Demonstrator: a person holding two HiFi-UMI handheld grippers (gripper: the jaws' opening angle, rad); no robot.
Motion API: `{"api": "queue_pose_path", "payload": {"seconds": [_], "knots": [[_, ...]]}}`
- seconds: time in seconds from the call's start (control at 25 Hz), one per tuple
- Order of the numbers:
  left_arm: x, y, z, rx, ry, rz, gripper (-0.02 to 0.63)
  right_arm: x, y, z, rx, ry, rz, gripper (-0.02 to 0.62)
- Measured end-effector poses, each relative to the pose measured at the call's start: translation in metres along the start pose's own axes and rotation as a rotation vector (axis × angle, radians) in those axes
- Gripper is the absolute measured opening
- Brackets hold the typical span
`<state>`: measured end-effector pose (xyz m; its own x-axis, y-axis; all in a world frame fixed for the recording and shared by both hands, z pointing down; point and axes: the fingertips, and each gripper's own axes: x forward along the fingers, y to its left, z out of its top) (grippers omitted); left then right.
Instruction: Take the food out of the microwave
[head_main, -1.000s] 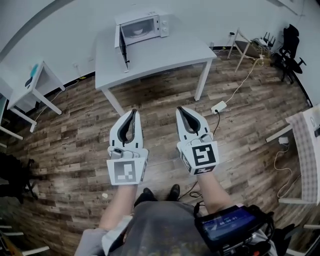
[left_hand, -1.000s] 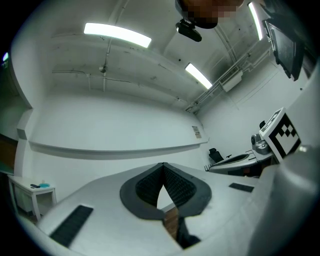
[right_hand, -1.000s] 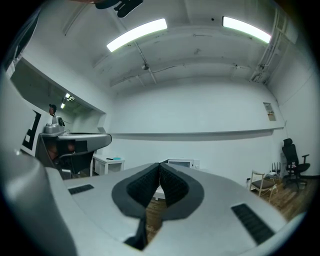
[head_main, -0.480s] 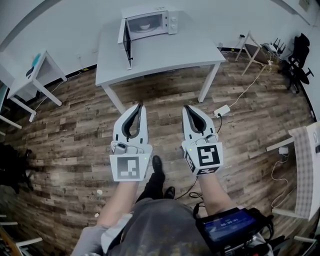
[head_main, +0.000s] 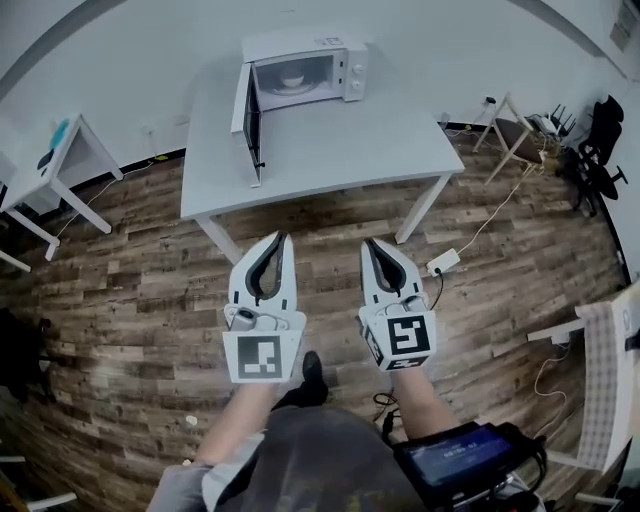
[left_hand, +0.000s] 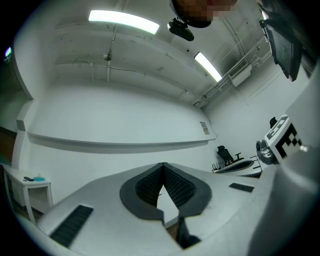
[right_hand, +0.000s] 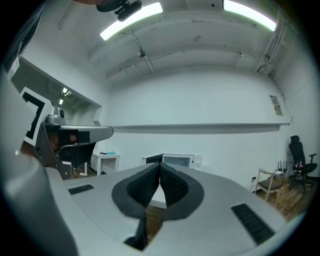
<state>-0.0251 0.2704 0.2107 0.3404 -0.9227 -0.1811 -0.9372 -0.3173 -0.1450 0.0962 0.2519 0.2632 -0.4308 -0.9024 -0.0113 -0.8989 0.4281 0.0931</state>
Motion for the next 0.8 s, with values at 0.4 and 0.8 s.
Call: {"api": "queue_pose_path", "payload": {"seconds": [0.4,0.8], "knots": [[0.089,0.051,-0.005,-0.017,-0.029,-0.003,0.006,0.098,-0.019,0.016,-0.005,-0.008,0.026,0.008],[0.155,0.050,-0.031,-0.010,-0.006,-0.034,0.006,0.152,-0.063,0.011,0.000,-0.021,0.016,0.008]]}}
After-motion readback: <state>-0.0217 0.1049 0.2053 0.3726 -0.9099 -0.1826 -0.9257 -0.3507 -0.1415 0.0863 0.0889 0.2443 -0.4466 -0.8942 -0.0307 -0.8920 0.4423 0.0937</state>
